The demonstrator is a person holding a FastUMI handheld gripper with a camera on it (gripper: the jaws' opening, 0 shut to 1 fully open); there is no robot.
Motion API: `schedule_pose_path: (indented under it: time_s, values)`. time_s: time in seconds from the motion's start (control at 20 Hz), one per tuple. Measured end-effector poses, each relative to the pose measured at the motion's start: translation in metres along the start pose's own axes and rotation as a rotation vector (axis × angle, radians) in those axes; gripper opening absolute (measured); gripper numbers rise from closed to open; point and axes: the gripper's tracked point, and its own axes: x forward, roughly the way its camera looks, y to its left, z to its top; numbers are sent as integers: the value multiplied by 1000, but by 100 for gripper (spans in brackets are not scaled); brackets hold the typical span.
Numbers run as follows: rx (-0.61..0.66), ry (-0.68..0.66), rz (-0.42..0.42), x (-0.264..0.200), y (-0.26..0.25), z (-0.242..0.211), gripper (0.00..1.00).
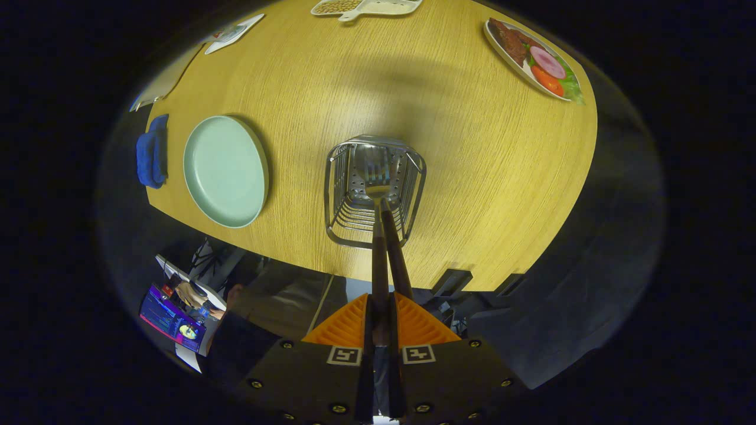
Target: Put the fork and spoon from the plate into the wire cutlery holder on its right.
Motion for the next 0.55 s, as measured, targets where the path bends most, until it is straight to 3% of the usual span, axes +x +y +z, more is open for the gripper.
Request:
schedule_pose_path:
  time_s: [0.3, 0.45, 0.55]
  values:
    - [19, -103, 41, -21, -1, 8, 18]
    - [31, -250, 45, -36, 0, 14, 26]
    - [24, -381, 38, -49, 10, 13, 26]
